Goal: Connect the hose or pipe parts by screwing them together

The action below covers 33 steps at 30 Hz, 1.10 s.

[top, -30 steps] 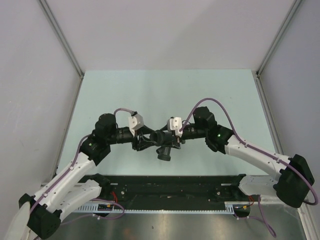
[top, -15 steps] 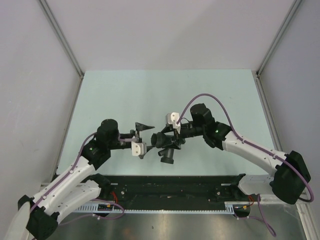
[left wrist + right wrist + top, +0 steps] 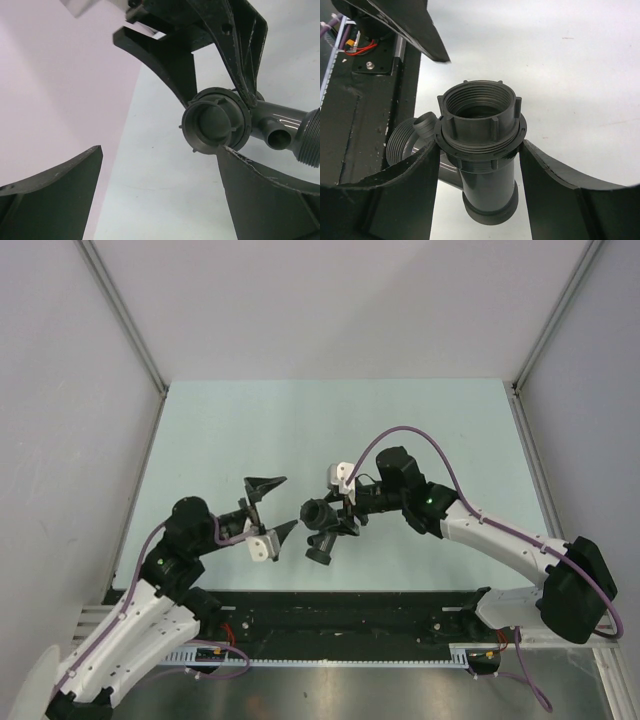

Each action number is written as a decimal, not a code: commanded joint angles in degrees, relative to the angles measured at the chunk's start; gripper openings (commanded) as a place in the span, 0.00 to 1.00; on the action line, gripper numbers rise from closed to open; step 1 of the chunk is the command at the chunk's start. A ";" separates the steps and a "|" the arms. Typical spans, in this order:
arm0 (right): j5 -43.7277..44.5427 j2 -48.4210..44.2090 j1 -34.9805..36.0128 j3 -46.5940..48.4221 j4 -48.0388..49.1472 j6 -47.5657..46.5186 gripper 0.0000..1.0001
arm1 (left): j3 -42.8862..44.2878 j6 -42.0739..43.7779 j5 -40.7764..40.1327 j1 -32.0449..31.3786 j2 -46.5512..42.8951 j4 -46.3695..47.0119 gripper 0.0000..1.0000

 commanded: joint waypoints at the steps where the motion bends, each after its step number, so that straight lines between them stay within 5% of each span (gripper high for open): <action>1: 3.88 -0.34 0.05 2.20 1.17 -0.37 0.00 | -2.31 -4.27 -3.93 0.14 -4.86 2.76 1.00; 3: 4.76 -0.61 0.14 2.20 2.40 0.33 0.00 | -3.28 -6.21 -5.69 0.14 -6.71 2.76 1.00; 6: 9.41 -0.87 0.67 2.20 5.20 1.74 0.00 | -1.88 -19.97 -10.43 0.05 -7.33 5.03 1.00; 10: 18.54 -0.87 2.68 2.20 6.80 -0.27 0.00 | 3.90 -56.48 -33.16 0.40 -1.91 3.92 1.00; 11: 22.13 -0.87 3.73 2.20 7.06 -0.80 0.00 | 7.58 -58.58 -35.38 0.75 -0.32 1.47 1.00; 21: 43.08 -1.49 12.26 1.06 11.11 -12.05 0.00 | 12.45 -106.28 -20.04 7.61 9.11 -3.57 0.92; 33: 47.65 -0.61 16.66 0.36 14.01 -15.31 0.00 | 6.47 -122.14 -11.85 8.23 12.01 -4.53 0.99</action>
